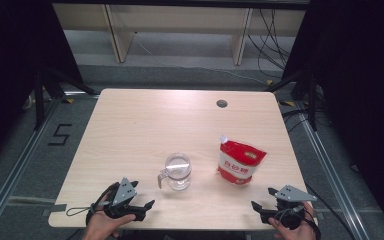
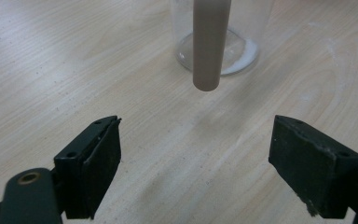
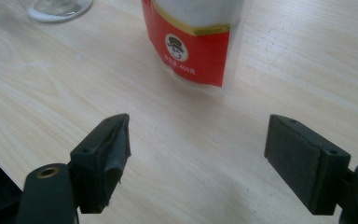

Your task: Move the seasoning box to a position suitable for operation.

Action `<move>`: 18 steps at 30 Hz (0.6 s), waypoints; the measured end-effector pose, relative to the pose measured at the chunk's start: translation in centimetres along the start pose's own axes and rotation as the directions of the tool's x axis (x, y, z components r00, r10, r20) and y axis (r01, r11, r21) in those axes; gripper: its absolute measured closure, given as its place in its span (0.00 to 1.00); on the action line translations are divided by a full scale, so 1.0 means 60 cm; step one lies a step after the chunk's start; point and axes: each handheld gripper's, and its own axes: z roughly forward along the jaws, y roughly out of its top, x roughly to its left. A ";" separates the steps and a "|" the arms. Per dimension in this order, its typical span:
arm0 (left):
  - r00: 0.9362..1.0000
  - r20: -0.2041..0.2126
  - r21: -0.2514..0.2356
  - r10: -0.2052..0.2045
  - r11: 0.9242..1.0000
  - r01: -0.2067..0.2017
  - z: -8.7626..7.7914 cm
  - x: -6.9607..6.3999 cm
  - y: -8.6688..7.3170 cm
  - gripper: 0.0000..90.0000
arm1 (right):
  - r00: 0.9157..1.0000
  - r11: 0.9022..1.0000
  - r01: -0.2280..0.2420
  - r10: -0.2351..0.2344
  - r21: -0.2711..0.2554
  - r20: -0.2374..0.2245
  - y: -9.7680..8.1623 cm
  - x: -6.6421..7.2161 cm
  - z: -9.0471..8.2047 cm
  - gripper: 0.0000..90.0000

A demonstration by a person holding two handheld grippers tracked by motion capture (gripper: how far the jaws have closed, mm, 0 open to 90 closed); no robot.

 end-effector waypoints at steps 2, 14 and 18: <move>1.000 -0.008 -0.002 0.001 1.000 -0.001 0.000 0.000 0.000 0.19 | 1.000 1.000 -0.023 0.023 0.013 0.015 0.000 0.007 -0.001 0.24; 0.999 -0.039 -0.040 -0.028 0.999 0.027 0.004 -0.003 0.009 0.27 | 1.000 1.000 0.019 -0.019 -0.012 0.010 0.000 0.000 0.002 0.17; 0.999 -0.032 -0.059 -0.026 0.998 0.024 0.010 -0.005 0.016 0.31 | 1.000 1.000 0.020 -0.020 -0.006 0.000 -0.001 -0.001 0.005 0.17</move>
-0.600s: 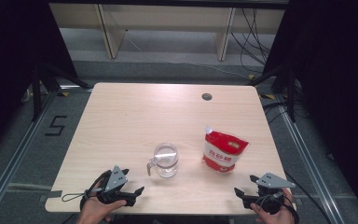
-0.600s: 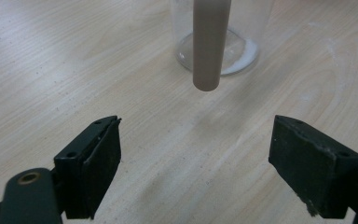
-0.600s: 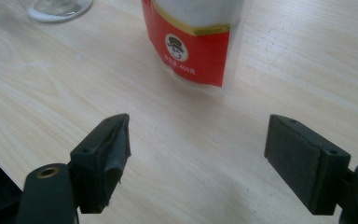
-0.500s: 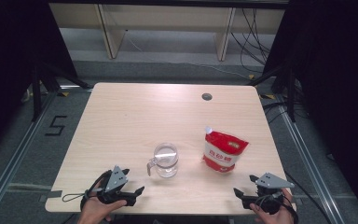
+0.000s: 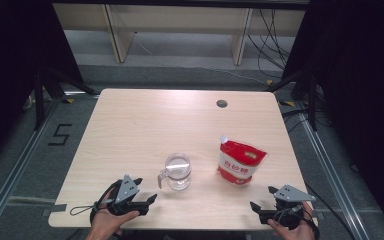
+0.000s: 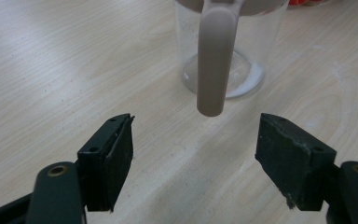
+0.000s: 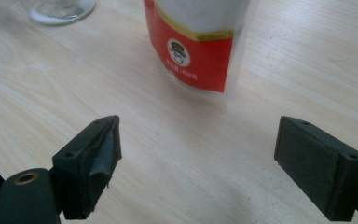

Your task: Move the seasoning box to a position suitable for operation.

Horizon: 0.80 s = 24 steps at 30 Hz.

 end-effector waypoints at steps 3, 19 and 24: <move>1.000 -0.008 0.006 0.027 1.000 -0.027 0.002 -0.003 0.006 0.34 | 1.000 1.000 -0.013 0.013 -0.004 0.011 0.000 0.000 -0.001 0.17; 0.993 -0.040 -0.087 0.107 0.990 -0.110 0.037 -0.025 0.030 0.75 | 1.000 1.000 0.007 -0.007 0.014 -0.005 -0.002 -0.001 0.002 0.21; 0.997 -0.021 -0.082 0.074 0.994 -0.075 0.033 -0.013 0.031 0.79 | 1.000 1.000 0.013 -0.013 0.014 -0.007 -0.002 -0.002 0.002 0.22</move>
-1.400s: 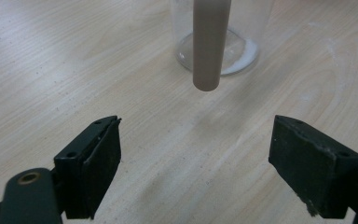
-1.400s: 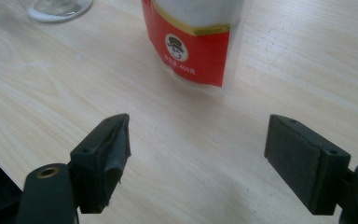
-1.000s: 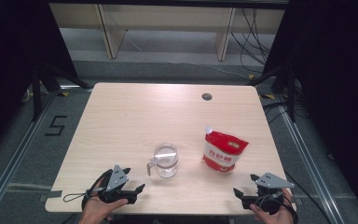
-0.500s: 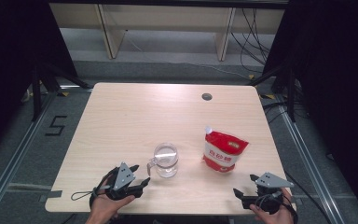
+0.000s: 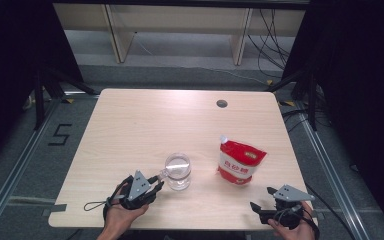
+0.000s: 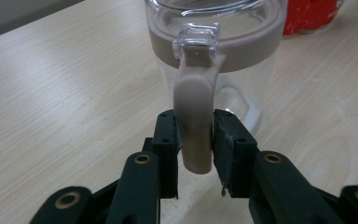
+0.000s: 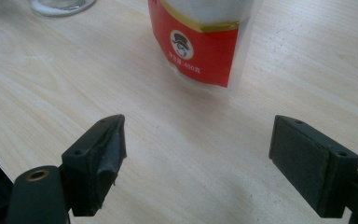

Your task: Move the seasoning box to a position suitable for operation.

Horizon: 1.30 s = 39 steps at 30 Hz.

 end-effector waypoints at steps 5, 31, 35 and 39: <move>0.999 -0.028 -0.008 -0.038 0.999 0.038 0.000 0.019 -0.004 0.80 | 1.000 1.000 0.012 -0.012 -0.005 -0.007 0.000 -0.001 0.001 0.22; 0.993 0.100 -0.038 -0.055 0.998 0.059 0.027 0.011 0.005 0.85 | 0.998 0.999 0.041 -0.041 -0.006 -0.052 0.003 0.002 0.003 0.23; 0.992 0.116 -0.040 -0.056 0.997 0.061 0.026 0.002 0.004 0.85 | 0.999 1.000 0.012 -0.012 -0.008 -0.038 0.003 0.008 0.002 0.23; 0.991 0.118 -0.040 -0.055 0.997 0.060 0.024 -0.003 0.003 0.85 | 0.998 0.999 0.045 -0.046 -0.017 -0.044 0.004 0.006 0.003 0.23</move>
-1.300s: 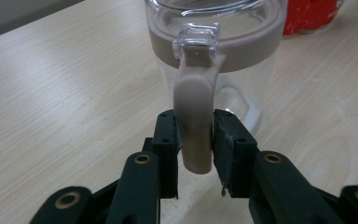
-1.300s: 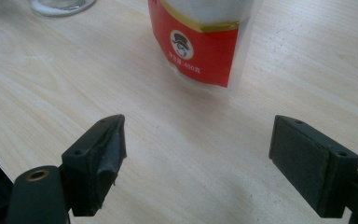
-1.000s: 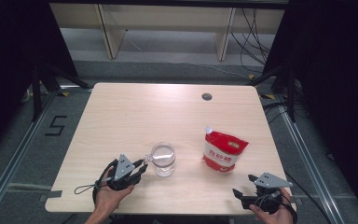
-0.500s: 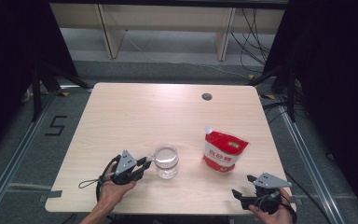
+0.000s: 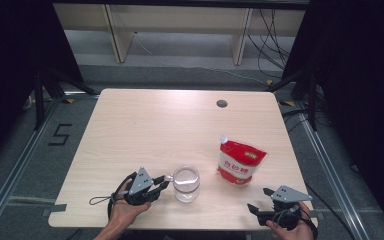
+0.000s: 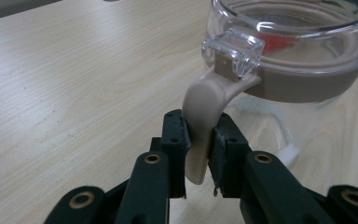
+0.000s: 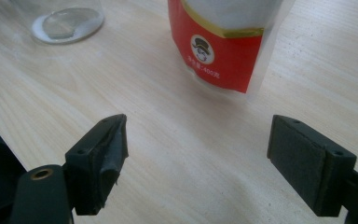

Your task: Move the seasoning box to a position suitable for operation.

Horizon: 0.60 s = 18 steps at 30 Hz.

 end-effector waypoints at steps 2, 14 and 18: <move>1.000 0.006 0.004 0.028 1.000 -0.028 -0.001 0.000 0.001 0.85 | 1.000 1.000 -0.006 0.006 0.000 -0.015 0.001 0.001 0.001 0.23; 0.998 0.065 0.005 -0.016 1.000 0.016 -0.008 -0.014 0.000 0.70 | 0.999 1.000 -0.008 0.008 0.000 -0.031 0.003 0.007 0.001 0.24; 0.997 0.082 0.020 -0.013 1.000 0.011 -0.019 -0.015 0.000 0.56 | 0.999 1.000 0.016 -0.016 -0.007 -0.047 0.003 0.007 0.003 0.24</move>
